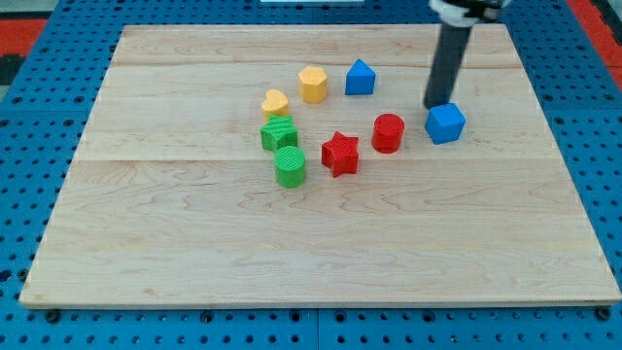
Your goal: Slide the blue cube into the green blocks
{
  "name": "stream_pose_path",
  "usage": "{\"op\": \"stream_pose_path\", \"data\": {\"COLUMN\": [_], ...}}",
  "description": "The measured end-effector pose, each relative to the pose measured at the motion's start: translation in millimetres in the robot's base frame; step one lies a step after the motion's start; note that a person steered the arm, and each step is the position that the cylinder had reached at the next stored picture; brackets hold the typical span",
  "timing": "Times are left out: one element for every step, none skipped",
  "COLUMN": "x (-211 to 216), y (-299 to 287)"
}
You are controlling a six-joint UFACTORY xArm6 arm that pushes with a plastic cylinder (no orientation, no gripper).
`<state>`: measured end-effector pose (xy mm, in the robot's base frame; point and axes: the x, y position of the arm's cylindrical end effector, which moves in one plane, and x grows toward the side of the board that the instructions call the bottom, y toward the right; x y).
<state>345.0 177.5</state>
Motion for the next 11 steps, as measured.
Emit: {"op": "stream_pose_path", "data": {"x": [4.5,60.3,88.9,54.8,21.8,-5.7,-42.3,-37.1,-10.3,-7.1,-15.2], "y": [59.3,73.3,22.7,-44.4,-29.0,34.1,65.9,38.8,-21.0,-43.3,-41.1]}}
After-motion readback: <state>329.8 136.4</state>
